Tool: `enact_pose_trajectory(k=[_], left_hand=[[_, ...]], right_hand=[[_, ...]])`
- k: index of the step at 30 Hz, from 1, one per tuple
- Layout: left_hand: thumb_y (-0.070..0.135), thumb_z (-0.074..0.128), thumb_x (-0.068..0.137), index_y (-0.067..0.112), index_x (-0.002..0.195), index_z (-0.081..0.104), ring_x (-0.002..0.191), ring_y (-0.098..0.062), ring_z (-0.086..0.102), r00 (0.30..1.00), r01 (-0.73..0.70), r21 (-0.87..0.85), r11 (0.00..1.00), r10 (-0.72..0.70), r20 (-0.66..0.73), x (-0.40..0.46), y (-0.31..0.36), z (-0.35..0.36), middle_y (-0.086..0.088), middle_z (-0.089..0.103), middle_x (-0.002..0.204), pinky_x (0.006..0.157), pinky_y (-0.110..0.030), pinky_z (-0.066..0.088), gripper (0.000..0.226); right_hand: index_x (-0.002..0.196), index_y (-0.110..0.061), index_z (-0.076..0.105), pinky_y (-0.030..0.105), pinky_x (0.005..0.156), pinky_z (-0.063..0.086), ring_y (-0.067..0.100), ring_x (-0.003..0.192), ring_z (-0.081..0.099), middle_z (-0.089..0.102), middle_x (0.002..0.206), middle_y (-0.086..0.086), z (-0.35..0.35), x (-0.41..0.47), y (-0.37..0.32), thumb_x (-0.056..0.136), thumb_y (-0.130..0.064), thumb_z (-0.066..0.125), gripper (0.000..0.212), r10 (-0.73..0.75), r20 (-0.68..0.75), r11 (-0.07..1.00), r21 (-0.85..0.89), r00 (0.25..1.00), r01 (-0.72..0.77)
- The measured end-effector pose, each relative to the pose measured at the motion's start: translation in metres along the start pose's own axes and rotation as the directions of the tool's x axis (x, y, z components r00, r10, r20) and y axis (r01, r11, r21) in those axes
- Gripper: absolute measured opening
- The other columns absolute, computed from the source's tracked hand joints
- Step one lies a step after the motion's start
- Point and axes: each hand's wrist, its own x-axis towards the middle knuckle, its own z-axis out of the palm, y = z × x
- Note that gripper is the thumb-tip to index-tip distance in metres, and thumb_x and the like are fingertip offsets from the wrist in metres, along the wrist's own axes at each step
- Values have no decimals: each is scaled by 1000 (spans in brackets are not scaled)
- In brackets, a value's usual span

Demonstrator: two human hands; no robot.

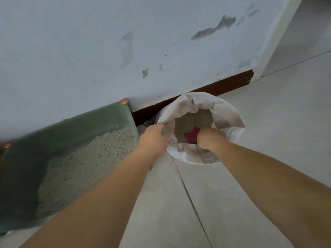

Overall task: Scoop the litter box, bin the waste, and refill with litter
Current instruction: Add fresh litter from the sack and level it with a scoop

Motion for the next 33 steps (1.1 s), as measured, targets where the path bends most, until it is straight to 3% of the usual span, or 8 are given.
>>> enact_pose_trajectory(k=[2,6,11,16,19,24,28,33], left_hand=[[9,44,94,19,141,39,125,-26,48,1000,-9,8,1000,9,-9,5,0,-2,-5,46,141,96,-30,38,48],[9,43,95,21,140,40,124,-23,48,1000,-23,30,999,24,-21,16,-4,-4,-3,47,140,98,-30,38,47],[10,42,95,20,137,44,125,-23,46,998,-54,59,997,57,-38,22,-12,0,-1,44,142,101,-31,38,43],[8,40,95,22,140,40,127,-24,43,998,-55,49,997,56,-18,24,-16,6,1,37,146,105,-34,36,47],[8,41,95,21,142,37,130,-25,41,999,-44,31,999,44,-10,19,-17,7,0,35,148,106,-34,34,49],[4,42,94,27,143,35,129,-24,43,1000,-9,-20,1000,9,-11,2,-12,5,0,34,150,103,-35,40,55],[2,41,94,29,144,33,123,-28,49,1000,-18,-14,1000,17,-6,-17,-8,1,-4,36,147,88,-30,43,56],[2,38,93,26,144,34,125,-31,48,1000,-25,12,1000,25,10,-43,-12,-5,-6,32,151,96,-34,43,57]], right_hand=[[92,-10,57,37,83,48,28,91,58,55,88,8,7,13,-5,93,-17,45,14,26,-12,996,84,1000,-25],[112,-7,58,37,82,46,32,108,58,61,115,14,27,40,-13,95,-10,41,24,33,-46,980,199,998,-24],[133,-27,48,37,85,43,32,111,57,58,125,12,46,60,-16,102,-18,27,38,19,-93,946,324,995,12],[129,-30,48,32,81,36,30,108,58,60,122,11,50,49,-12,101,-26,25,37,8,-113,930,367,994,35],[122,-26,52,35,86,42,30,106,59,62,116,9,41,32,-12,100,-25,29,32,-27,-164,929,360,986,86],[118,-16,57,32,81,42,28,107,57,62,115,9,26,-8,-4,100,-23,35,29,-53,-183,944,311,982,109],[127,-18,54,30,82,40,27,113,54,59,122,8,15,-43,7,101,-23,33,34,-30,-180,947,309,983,85],[129,-14,54,27,81,38,26,112,55,59,124,9,0,-81,23,102,-18,34,34,-59,-146,956,276,988,98]])
